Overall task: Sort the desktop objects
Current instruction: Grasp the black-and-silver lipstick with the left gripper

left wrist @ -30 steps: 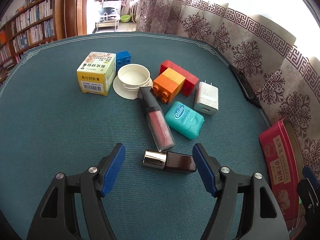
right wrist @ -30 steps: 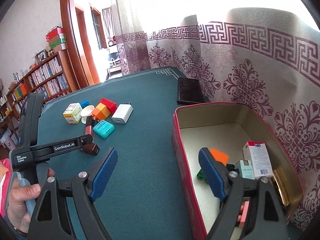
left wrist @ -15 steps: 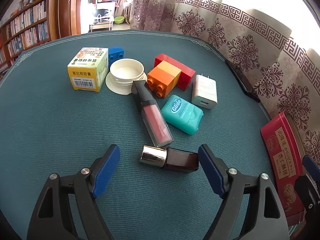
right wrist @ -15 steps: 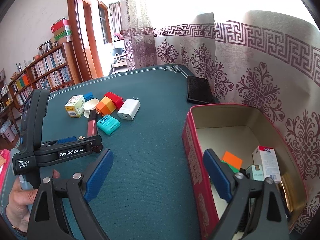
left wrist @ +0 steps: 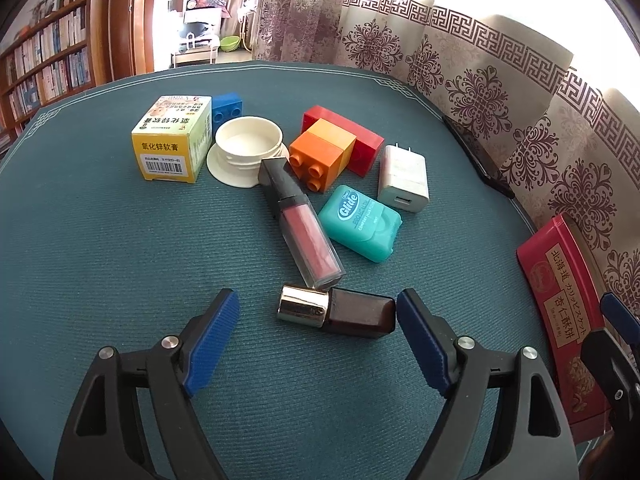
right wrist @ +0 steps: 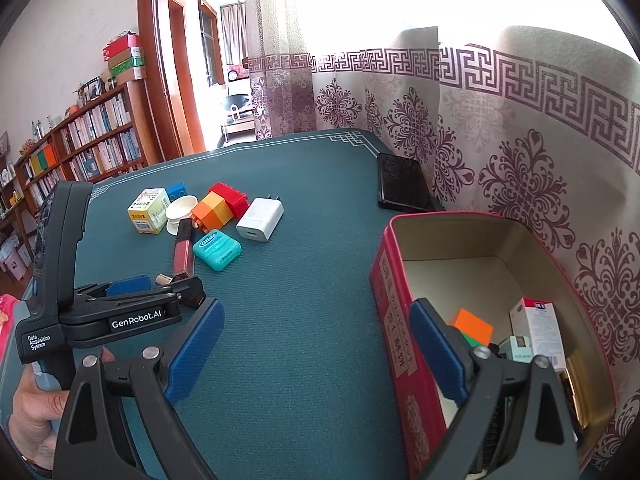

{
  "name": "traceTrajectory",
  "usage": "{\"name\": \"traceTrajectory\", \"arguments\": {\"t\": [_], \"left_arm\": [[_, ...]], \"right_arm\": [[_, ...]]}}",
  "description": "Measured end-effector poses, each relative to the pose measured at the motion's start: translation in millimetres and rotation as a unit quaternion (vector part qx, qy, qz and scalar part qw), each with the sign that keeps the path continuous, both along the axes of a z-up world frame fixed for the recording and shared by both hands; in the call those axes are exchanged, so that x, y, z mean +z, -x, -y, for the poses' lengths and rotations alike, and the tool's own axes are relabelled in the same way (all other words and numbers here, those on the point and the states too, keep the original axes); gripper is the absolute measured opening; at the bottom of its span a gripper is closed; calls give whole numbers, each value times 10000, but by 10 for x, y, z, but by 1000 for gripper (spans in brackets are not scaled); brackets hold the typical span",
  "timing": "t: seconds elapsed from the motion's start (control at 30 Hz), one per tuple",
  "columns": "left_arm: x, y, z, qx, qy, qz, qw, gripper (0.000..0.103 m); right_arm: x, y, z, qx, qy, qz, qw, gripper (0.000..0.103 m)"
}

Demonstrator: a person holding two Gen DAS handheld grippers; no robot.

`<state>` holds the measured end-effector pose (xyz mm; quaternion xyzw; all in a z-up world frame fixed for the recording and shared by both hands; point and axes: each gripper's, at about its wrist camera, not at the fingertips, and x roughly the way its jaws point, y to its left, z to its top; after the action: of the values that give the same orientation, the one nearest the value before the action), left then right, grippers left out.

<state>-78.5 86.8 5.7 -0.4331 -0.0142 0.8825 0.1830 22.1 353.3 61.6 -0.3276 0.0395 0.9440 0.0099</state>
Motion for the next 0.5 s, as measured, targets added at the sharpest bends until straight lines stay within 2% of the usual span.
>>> {"name": "traceTrajectory", "arguments": {"t": [0.37,0.5], "left_arm": [[-25,2,-139,-118,455,-148,9988,84],[-18,-11,-151,-109,492,-245,9984,83]], "right_arm": [[-1,20,61,60,-22,-15,10000,95],[-2,26,71,65,-23,-7,10000,95]]}}
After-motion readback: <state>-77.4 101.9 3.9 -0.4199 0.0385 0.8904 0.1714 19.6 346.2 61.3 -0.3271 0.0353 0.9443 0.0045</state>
